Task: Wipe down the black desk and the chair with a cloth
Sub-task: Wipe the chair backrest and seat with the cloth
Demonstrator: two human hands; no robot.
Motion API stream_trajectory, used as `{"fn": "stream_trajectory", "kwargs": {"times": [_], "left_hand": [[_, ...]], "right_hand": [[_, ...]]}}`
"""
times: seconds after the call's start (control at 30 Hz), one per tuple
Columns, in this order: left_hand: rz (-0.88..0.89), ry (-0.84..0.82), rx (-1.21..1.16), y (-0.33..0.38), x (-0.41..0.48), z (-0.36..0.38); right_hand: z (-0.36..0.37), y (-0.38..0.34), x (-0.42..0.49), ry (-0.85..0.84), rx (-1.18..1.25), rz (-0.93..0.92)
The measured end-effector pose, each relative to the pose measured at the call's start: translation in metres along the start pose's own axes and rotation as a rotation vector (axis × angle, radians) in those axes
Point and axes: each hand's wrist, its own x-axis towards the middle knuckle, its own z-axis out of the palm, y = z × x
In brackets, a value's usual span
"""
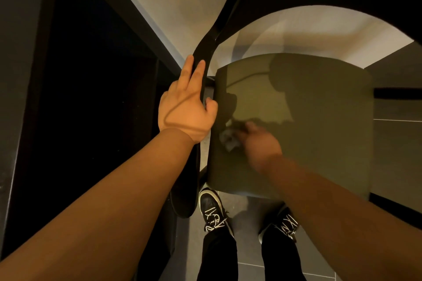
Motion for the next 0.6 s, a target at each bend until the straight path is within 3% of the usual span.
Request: {"fn": "stream_trajectory", "kwargs": {"times": [0.07,0.17,0.3,0.4,0.5,0.6], "left_hand": [[-0.003,0.018,-0.015,-0.001,-0.001,0.001],[-0.005,0.035,-0.029,0.0,-0.001,0.002],[-0.008,0.059,-0.032,0.002,-0.001,0.001],[-0.019,0.084,-0.003,0.004,-0.002,-0.001],[-0.02,0.1,0.026,0.005,-0.003,-0.002],[-0.022,0.105,0.036,0.004,-0.002,-0.002]], "right_hand": [[0.001,0.002,0.01,0.109,0.028,0.113],[0.022,-0.02,-0.008,0.052,0.003,0.092],[0.048,-0.04,-0.051,-0.142,-0.03,-0.122],[0.044,-0.022,-0.053,-0.112,-0.093,-0.275],[0.017,0.027,-0.032,0.137,-0.14,-0.072],[-0.012,0.077,-0.021,0.336,-0.076,0.378]]}}
